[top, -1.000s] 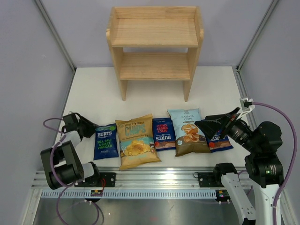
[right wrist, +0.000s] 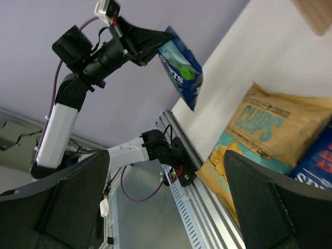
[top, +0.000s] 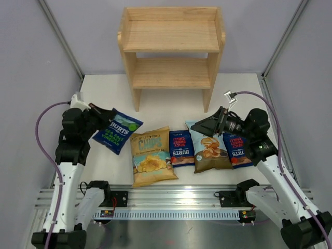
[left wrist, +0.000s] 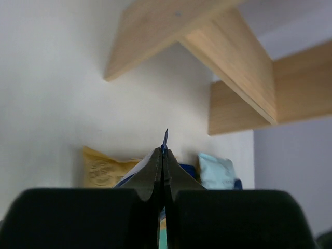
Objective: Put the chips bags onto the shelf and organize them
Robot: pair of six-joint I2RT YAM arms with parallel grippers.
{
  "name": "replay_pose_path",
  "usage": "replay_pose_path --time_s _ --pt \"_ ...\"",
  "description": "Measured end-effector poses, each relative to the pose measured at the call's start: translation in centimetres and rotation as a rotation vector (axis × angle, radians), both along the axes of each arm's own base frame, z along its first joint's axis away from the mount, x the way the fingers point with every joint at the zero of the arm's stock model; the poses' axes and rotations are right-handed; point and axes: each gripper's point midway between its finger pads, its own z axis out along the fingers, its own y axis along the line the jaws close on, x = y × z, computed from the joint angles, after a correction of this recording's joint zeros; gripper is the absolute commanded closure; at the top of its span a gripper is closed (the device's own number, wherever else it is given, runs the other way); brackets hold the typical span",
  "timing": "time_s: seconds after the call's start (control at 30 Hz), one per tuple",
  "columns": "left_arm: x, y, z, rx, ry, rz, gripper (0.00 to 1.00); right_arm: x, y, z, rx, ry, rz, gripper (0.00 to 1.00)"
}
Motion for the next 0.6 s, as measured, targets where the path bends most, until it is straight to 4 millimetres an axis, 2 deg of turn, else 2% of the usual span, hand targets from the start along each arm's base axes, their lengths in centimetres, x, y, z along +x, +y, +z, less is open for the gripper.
replay_pose_path --time_s 0.1,0.2,0.33,0.43,0.6 --pt "-0.6 -5.2 2.7 -0.029 -0.043 -0.165 1.0 -0.6 2.2 -0.2 0.016 -0.05 0.08 0.01" --pt "-1.2 -9.7 5.2 -0.059 -0.081 -0.287 1.0 -0.4 3.6 -1.1 0.011 -0.099 0.09 0.01" --pt "-2.6 -14.7 7.4 -0.105 -0.125 -0.397 1.0 -0.4 5.1 -1.9 -0.009 -0.168 0.094 0.01" --pt "-3.2 -17.8 8.0 -0.137 -0.139 -0.439 1.0 -0.6 6.3 -2.4 -0.033 -0.219 0.093 0.01" --pt "-4.1 -21.9 8.1 -0.167 -0.146 -0.474 1.0 0.4 6.4 -4.0 -0.063 -0.262 0.016 0.0"
